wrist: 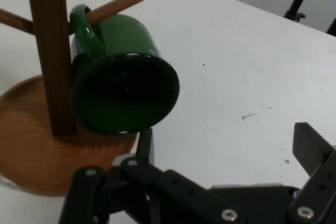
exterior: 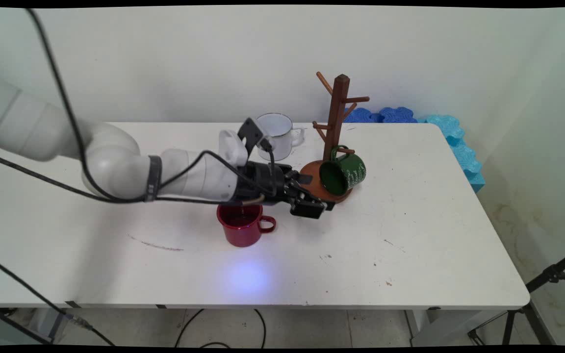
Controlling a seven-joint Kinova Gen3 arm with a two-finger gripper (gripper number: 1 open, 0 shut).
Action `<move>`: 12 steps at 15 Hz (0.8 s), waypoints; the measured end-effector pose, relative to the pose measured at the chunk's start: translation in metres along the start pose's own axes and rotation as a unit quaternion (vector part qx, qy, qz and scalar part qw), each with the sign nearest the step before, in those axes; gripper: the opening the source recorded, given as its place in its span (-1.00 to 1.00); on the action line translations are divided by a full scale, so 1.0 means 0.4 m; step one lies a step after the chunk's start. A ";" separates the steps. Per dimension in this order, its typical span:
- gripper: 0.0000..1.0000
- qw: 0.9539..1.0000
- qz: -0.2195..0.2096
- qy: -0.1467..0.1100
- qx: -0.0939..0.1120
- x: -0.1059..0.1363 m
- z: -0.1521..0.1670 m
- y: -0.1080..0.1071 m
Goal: Pick up the green mug from the rack
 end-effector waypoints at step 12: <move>1.00 0.999 -0.014 0.050 0.016 -0.058 0.135 -0.023</move>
